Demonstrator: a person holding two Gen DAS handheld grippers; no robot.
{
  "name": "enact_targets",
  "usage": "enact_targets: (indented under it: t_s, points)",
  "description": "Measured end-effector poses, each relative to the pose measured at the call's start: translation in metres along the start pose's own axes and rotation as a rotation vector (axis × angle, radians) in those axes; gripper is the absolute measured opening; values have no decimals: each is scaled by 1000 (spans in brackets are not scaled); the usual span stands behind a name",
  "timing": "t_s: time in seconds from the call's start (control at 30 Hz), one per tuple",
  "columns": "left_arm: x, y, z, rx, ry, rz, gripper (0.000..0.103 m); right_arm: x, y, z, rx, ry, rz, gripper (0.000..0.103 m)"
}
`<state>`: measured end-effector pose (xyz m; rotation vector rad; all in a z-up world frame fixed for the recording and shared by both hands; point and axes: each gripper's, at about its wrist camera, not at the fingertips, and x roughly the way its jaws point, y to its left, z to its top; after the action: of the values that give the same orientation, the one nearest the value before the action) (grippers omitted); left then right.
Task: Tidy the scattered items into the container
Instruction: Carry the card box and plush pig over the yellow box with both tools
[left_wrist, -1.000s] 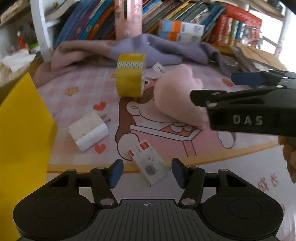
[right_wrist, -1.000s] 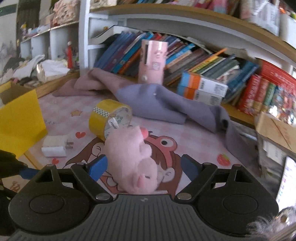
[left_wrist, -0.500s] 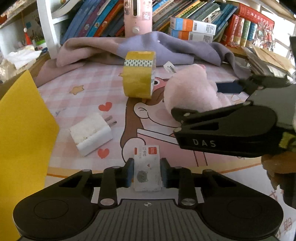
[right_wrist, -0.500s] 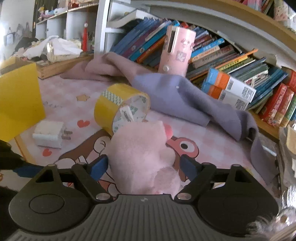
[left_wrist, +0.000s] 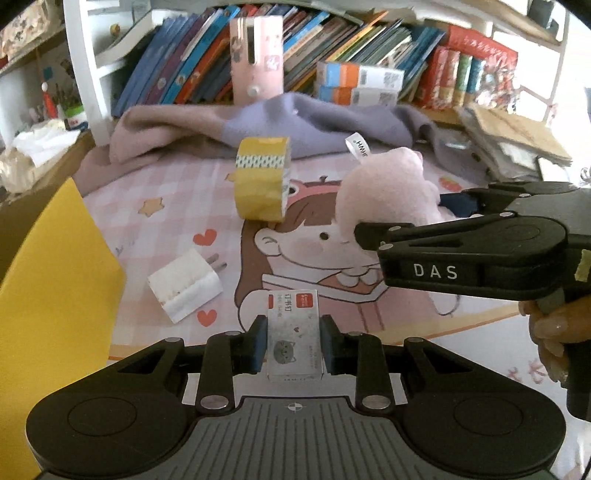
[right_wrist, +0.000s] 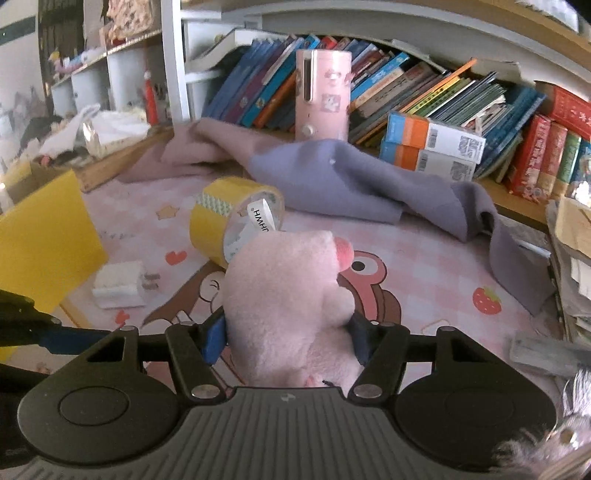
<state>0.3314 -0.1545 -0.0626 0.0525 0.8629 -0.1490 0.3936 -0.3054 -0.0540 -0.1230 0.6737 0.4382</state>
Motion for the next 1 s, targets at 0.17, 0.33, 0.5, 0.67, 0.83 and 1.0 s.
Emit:
enact_targets:
  t_s: [0.17, 0.33, 0.5, 0.67, 0.83, 1.0]
  points:
    - [-30, -1, -3, 9, -50, -44, 28, -31, 6, 1, 0, -42, 23, 62]
    - [-62, 3, -4, 6, -91, -91, 28, -68, 16, -3, 6, -70, 29, 62]
    - [-91, 11, -7, 6, -127, -143, 28, -102, 28, -11, -2, -83, 17, 62]
    - [-114, 21, -17, 21, -148, -196, 28, -130, 43, -20, 13, -84, -19, 62]
    - [-135, 36, -28, 20, -165, -243, 28, -155, 66, -31, 59, -76, -53, 62]
    - [-154, 53, -42, 38, -190, -282, 28, -169, 97, -36, 69, -75, -82, 62]
